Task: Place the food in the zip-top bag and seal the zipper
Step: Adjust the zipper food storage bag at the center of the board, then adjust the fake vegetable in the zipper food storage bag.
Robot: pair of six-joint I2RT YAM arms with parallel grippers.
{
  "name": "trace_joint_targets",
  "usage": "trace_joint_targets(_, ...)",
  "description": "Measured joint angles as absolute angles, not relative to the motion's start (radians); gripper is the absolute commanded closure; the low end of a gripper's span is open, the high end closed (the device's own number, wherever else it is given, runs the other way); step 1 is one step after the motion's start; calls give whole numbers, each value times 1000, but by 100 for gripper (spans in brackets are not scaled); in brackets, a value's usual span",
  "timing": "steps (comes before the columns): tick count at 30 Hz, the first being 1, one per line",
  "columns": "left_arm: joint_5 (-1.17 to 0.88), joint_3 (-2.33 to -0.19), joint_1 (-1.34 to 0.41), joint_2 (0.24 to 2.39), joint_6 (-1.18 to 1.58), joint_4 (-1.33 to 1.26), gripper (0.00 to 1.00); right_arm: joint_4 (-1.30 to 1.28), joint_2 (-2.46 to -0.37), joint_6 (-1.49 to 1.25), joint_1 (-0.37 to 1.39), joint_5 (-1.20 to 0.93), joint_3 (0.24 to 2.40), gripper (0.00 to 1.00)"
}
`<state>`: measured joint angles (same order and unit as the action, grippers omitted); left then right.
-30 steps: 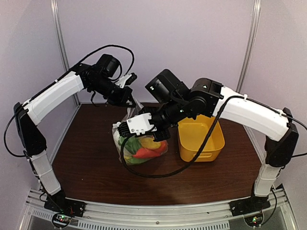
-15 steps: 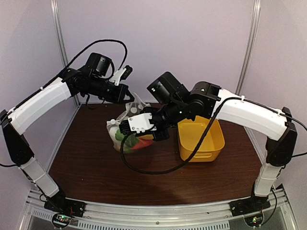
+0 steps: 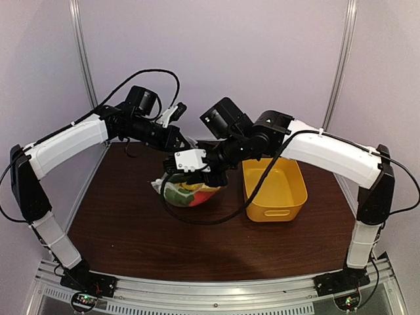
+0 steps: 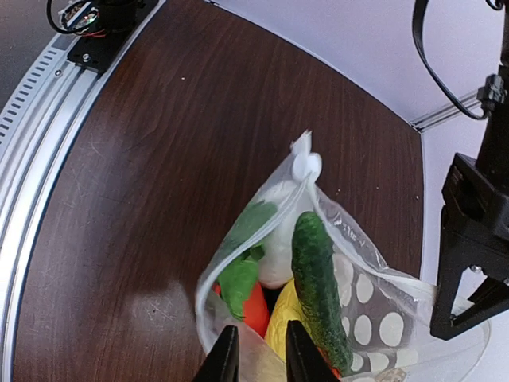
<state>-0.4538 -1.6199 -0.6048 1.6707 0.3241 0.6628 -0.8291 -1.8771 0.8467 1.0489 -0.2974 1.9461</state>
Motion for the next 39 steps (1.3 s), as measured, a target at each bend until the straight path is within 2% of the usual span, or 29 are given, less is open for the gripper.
trace_joint_targets(4,-456,-1556,-585,1668,320,639,100,-847,-1897,841,1063,-323,1946,67)
trace_joint_targets(7,-485,-1555,-564,1678,318,635,100,-855,-1894,840,1062,-335,1943,64)
trace_joint_targets(12,-482,-1530,-570,1678,313,627,100,-829,-1864,852,1041,-297,1896,63)
trace_joint_targets(20,-616,-1549,-569,1697,370,663,100,-836,-1924,964,1039,-178,1941,62)
trace_joint_targets(29,-683,-1575,-596,1660,449,741,100,-864,-1932,1050,1137,-99,1916,62)
trace_joint_targets(39,-738,-1489,-598,1739,398,747,100,-863,-1982,1072,1132,-46,1880,62)
